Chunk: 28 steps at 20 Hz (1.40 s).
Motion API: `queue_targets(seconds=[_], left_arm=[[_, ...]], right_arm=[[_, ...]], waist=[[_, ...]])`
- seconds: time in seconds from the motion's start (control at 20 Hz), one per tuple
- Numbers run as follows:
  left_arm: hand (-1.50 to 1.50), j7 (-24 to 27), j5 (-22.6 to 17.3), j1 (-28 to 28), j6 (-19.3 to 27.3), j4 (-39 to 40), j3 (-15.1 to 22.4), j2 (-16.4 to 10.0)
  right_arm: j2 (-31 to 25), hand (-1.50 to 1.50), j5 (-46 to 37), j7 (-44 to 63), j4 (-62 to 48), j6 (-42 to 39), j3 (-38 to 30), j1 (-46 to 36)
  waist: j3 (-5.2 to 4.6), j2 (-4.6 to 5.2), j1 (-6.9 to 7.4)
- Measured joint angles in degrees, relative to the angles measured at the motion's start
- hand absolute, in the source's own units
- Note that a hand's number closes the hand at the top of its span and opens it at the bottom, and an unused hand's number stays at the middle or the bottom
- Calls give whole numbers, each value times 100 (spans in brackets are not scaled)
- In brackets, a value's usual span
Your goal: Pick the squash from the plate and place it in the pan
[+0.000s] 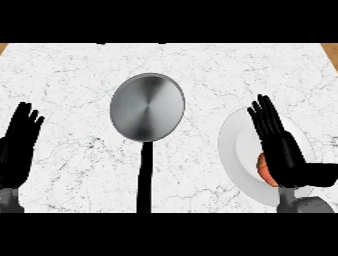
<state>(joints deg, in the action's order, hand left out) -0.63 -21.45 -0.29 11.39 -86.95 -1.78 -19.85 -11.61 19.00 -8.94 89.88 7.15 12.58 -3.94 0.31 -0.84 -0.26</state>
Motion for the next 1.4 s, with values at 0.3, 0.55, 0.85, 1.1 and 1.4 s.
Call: queue_targets(seconds=[0.3, 0.55, 0.85, 1.1, 1.4], left_arm=[[0, -195, 240, -336, 37, -154, 181, -105], [0, -456, 296, -502, 46, -205, 347, -92], [0, -748, 332, -680, 69, -278, 433, -85], [0, -961, 431, -812, 123, -354, 543, -9], [0, -961, 514, -868, 74, -297, 540, 58]], right_arm=[[-969, 150, 430, 5, 440, -1669, -98, -886], [-2368, -150, -436, -979, 438, -2458, -630, -864], [-3576, -150, -1323, -2857, -240, -3060, -1492, -289], [-4174, -150, -2088, -3562, -365, -2847, -1735, -195], [-4489, -150, -2900, -3352, 86, -2737, -1395, -474]], waist=[[-13, 54, 64], [-12, 66, -116], [-9, 85, -108], [-18, 84, -34], [-31, 83, 37]])
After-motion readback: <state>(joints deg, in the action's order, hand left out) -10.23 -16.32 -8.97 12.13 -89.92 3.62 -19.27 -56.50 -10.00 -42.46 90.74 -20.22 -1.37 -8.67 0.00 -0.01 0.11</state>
